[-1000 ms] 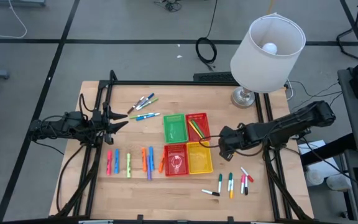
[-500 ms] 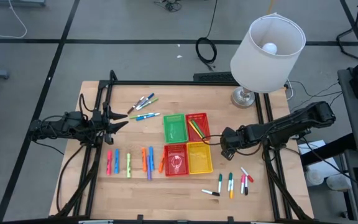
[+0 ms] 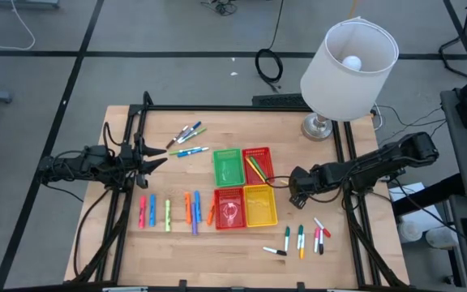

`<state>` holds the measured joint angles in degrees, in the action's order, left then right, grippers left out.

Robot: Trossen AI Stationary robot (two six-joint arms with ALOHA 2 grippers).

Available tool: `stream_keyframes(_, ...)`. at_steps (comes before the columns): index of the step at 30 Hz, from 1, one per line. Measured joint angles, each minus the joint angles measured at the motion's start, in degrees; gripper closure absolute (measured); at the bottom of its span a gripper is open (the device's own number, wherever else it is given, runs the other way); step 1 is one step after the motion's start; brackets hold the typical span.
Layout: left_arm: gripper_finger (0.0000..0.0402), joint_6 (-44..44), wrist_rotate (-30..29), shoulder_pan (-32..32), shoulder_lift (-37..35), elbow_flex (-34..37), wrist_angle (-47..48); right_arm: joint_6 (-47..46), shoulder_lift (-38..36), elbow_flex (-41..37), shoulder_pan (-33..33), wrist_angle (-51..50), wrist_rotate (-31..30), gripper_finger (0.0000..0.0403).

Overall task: Pick & Place Markers
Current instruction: Put the yellow pen into the top red bin

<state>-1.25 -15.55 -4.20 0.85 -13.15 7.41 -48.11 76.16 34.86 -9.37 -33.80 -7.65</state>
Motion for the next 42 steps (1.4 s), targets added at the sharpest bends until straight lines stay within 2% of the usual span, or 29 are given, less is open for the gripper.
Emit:
stream_keyframes(10,0.0268,-0.01,0.02,0.01,0.01,0.00,0.01,2.34,0.02,-0.14,-0.07,-0.37,0.13,0.0276)
stream_keyframes(25,0.0268,-0.01,0.04,0.00,0.00,0.00,0.01,3.39,0.09,-0.21,-0.09,-0.46,0.41,0.0368)
stream_keyframes(42,0.0268,-0.01,0.09,0.00,0.01,0.00,0.01,5.50,0.11,-0.27,-0.09,1.22,0.16,0.0366)
